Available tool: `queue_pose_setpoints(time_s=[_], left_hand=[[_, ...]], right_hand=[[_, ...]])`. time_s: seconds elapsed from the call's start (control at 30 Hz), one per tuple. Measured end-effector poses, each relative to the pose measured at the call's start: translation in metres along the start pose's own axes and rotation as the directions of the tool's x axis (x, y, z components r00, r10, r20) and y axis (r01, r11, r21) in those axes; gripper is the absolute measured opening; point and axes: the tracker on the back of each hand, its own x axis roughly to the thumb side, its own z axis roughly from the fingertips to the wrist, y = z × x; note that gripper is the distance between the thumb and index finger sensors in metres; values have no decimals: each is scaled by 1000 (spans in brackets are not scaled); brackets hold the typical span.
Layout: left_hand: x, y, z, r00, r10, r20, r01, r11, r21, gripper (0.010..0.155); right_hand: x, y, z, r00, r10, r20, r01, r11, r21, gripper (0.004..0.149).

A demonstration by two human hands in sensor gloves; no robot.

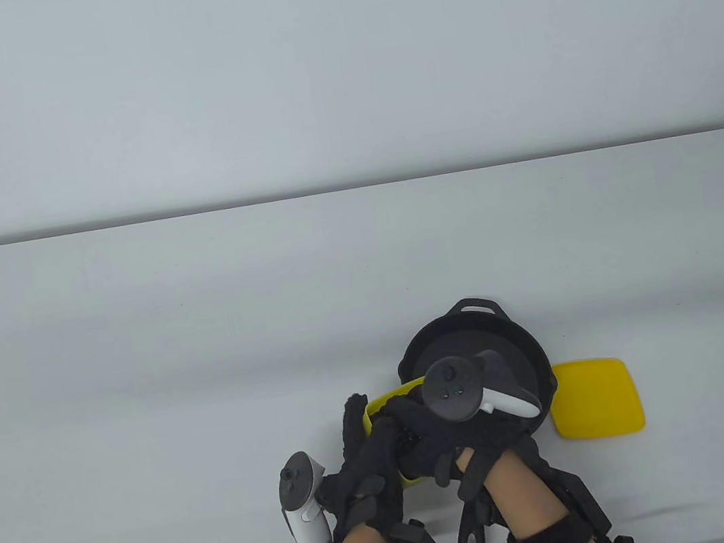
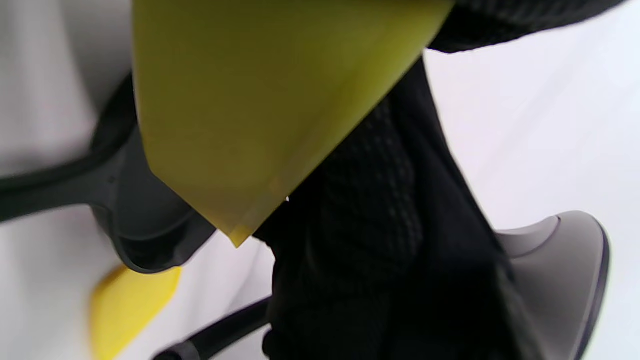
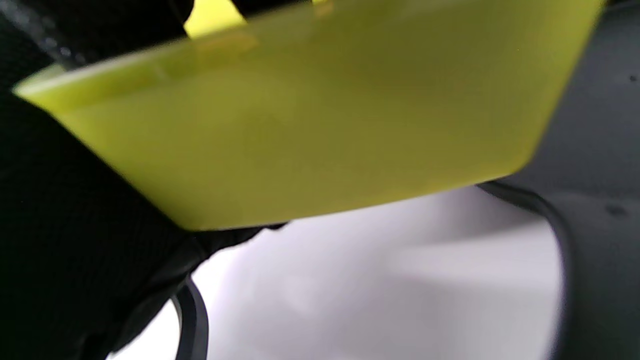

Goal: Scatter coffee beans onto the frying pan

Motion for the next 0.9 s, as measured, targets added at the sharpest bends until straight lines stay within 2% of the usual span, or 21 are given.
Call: queue_pose_setpoints(time_s=[0.1,0.17,0.37,0.53,0.77,0.9], left_hand=[[-3,3,1,997,72,1,-72,997,11,75],[-4,5,2,991,135,13,-136,991,21,75],[-6,7,2,996,93,-6,-92,995,38,75],[-10,3,-1,998,58,-27,-58,998,26,76],[-12,4,1,999,14,-34,-14,1000,15,76],[-14,6,3,999,23,-37,-22,999,28,77]], right_hand=[[21,-3,-19,985,174,-17,-173,983,67,76],[26,-2,-26,992,130,7,-130,989,66,71],[12,8,-33,999,16,49,-19,998,57,52],[-7,14,-22,993,-111,45,112,993,-33,38],[-23,22,-14,961,-263,81,272,954,-129,36],[-25,22,-11,954,-285,94,297,941,-164,36]])
